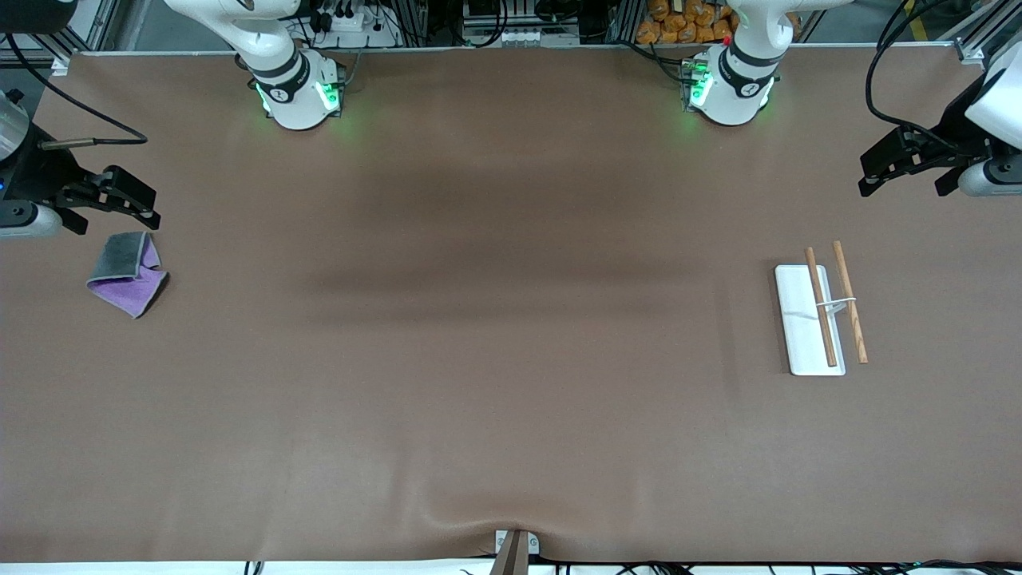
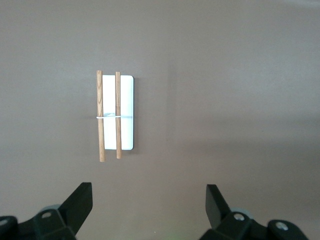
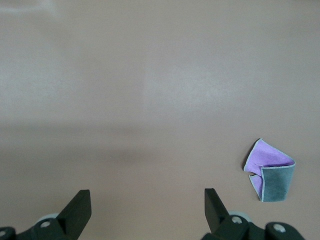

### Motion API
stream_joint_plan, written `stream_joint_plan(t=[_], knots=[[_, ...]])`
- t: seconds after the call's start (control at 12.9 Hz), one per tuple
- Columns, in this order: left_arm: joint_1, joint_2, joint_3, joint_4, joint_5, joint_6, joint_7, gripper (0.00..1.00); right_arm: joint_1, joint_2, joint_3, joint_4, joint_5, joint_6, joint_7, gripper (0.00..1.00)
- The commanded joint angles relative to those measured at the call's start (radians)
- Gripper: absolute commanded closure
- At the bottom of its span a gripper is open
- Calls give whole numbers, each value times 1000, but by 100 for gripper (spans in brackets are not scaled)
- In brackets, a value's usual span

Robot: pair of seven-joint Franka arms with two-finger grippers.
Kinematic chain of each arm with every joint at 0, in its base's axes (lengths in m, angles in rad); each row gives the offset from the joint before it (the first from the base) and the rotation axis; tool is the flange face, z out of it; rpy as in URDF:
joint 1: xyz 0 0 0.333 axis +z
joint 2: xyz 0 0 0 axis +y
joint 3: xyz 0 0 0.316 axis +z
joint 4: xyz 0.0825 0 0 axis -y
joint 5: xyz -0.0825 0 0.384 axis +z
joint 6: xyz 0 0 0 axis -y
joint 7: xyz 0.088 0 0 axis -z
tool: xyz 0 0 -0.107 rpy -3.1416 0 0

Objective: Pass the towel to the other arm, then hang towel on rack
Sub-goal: 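Lower the right gripper onto the purple-grey towel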

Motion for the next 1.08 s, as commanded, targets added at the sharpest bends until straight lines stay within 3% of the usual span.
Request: stream_joint_plan(t=[0.0,0.54,1.0], knots=[[1,-22,-8,-6,25,-26,-2,0,-8,8,5,18,-2,-6,7,0],[6,-16,-5,18,42,-31,-4,0,-12,19,4,9,-4,-18,9,0],[6,-14,-8,15,47,-42,7,0,-134,115,1,7,-9,-13,7,0]])
